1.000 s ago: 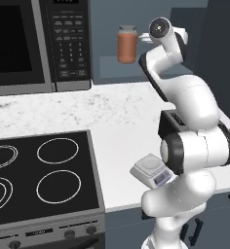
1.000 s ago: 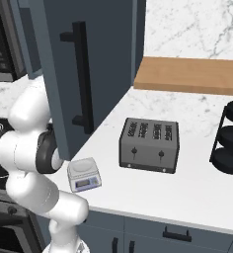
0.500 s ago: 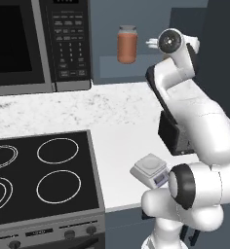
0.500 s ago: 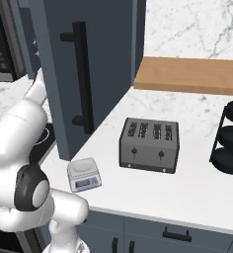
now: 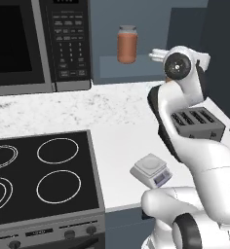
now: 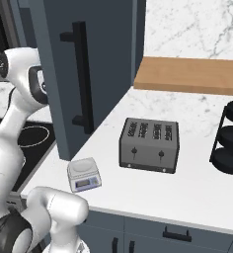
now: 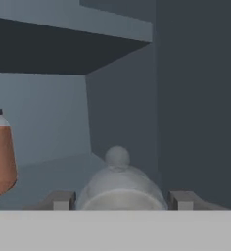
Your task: Pick the honey bottle and place it on the digital scale for weighing, and close the cabinet.
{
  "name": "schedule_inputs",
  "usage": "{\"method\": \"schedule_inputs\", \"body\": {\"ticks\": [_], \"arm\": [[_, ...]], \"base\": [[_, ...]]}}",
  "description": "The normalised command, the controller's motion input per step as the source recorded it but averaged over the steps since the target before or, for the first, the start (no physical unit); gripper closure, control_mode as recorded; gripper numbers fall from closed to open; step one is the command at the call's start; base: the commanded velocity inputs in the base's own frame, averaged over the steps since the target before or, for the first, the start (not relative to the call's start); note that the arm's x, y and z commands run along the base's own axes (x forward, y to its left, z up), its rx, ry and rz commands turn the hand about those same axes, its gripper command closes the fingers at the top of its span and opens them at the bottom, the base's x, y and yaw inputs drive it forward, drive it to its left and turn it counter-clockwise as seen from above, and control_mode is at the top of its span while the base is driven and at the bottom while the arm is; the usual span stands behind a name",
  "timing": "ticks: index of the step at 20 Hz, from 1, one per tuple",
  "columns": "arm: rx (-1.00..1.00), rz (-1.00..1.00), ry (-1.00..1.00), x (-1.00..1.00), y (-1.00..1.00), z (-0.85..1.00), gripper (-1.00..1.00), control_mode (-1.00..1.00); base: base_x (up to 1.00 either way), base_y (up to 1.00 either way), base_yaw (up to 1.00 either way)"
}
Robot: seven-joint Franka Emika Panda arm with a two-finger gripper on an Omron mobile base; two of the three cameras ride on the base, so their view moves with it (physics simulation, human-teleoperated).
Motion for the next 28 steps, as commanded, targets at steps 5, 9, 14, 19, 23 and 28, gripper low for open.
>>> {"method": "schedule_inputs", "body": {"ticks": [5,9,14,19,23,28], "arm": [[0.0,0.0,0.0,-1.0,0.25,0.05,1.0,-1.0],[0.0,0.0,0.0,-1.0,0.19,-0.28,1.0,-1.0],[0.01,-0.2,0.0,-0.49,0.65,-0.46,1.0,-1.0],[0.11,-0.36,0.0,-0.21,0.56,-0.48,1.0,-1.0],[0.14,-0.38,0.02,-0.06,0.37,-0.62,1.0,-1.0],[0.0,-0.27,0.04,0.16,0.19,-0.61,1.0,-1.0]], "base": [[0.0,0.0,0.0],[0.0,0.0,0.0],[0.0,0.0,0.0],[0.0,0.0,0.0],[0.0,0.0,0.0],[0.0,0.0,0.0]]}}
